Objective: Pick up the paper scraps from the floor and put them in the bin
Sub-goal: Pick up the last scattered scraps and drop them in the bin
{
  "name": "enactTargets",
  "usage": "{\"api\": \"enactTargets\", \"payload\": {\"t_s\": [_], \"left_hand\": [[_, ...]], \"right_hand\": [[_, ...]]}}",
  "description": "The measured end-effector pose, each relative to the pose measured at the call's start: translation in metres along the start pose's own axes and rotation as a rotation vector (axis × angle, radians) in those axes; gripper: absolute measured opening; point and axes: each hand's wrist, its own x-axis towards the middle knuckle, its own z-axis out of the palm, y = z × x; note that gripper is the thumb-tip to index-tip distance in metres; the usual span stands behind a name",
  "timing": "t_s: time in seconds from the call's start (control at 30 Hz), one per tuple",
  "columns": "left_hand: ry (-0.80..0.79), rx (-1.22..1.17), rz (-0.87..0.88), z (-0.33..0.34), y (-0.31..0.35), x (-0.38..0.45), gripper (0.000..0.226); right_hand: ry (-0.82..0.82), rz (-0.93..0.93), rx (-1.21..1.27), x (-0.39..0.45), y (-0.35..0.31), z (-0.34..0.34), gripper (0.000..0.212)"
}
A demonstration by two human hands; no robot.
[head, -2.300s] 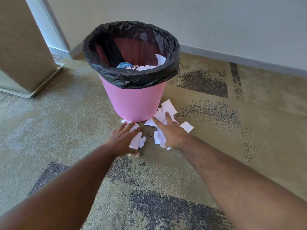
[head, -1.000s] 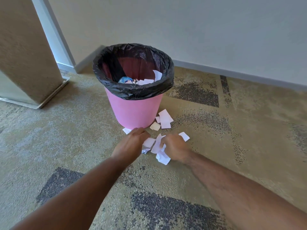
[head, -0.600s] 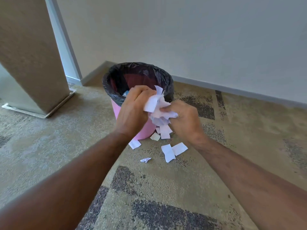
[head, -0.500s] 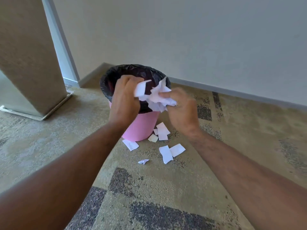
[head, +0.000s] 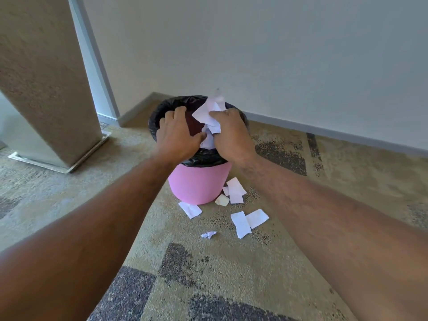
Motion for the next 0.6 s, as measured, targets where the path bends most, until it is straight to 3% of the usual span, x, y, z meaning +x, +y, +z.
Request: {"api": "enactTargets", "payload": {"t_s": [0.17,0.33,0.5,0.6], "left_hand": [[0.332,-0.127,0.224,0.011,0.0,-0.037,0.049],[0.563,-0.215,0.088,0.055,-0.018,-0.093,0.028],[0.368,-0.162,0.041,0.1,-0.054,-0.144,0.021],[0.088,0.0,0.085,0.127,-0.076,-0.163,0.021]], "right_hand": [[-0.058,-0.053,-0.064,-0.002,0.018,0.009,0.06],[0.207,-0.165,-0.012,-0.018,0.032,0.0,0.042],[0.428,-0.085,-0.077,-0.048,0.067,0.006,0.029],[0.37,0.045,-0.173,-0.071,0.097,0.025,0.028]]}}
